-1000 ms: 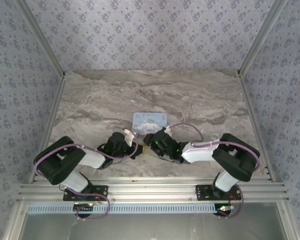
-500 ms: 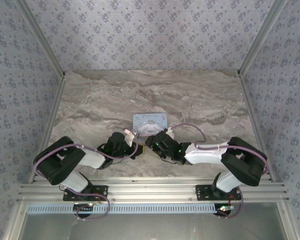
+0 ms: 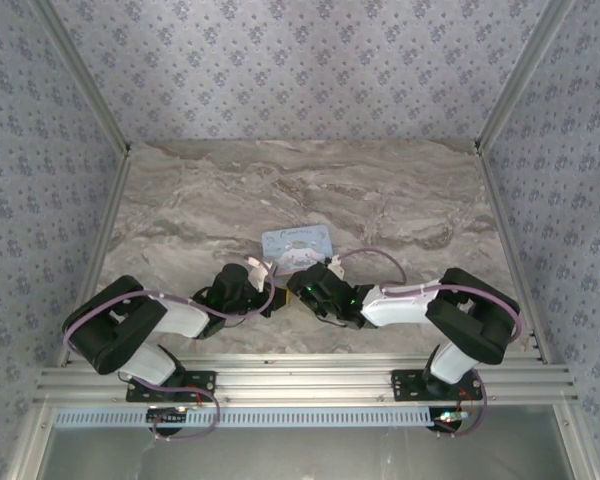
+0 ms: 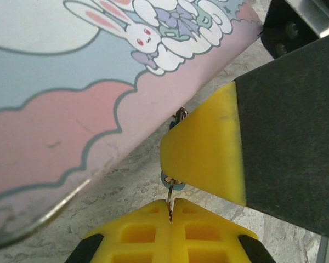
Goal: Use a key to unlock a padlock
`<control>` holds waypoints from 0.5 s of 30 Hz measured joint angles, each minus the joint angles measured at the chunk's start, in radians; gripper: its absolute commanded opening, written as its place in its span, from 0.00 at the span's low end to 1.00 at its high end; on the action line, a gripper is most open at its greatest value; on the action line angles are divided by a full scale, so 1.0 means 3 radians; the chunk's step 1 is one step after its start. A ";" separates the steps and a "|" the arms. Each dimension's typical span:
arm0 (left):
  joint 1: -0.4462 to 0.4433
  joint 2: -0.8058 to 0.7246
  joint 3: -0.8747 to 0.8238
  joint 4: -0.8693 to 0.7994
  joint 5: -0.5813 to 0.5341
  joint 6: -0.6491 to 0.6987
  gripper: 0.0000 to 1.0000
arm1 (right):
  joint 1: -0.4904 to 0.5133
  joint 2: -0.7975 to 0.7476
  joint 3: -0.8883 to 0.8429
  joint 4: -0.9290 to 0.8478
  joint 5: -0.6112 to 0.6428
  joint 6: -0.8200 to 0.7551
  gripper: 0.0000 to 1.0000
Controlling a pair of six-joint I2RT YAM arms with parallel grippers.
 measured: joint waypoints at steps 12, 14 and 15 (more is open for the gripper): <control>-0.0043 -0.0024 -0.0017 0.0006 -0.0014 -0.0022 0.00 | -0.0003 0.0003 -0.0008 0.0055 -0.0001 0.0139 0.49; -0.0057 -0.0011 -0.0017 0.0028 -0.0025 -0.0024 0.00 | -0.0010 0.0003 -0.0025 0.0102 -0.0001 0.0169 0.45; -0.0067 -0.0004 -0.0017 0.0036 -0.0027 -0.0027 0.00 | -0.0015 0.0003 -0.0033 0.0116 -0.0001 0.0178 0.43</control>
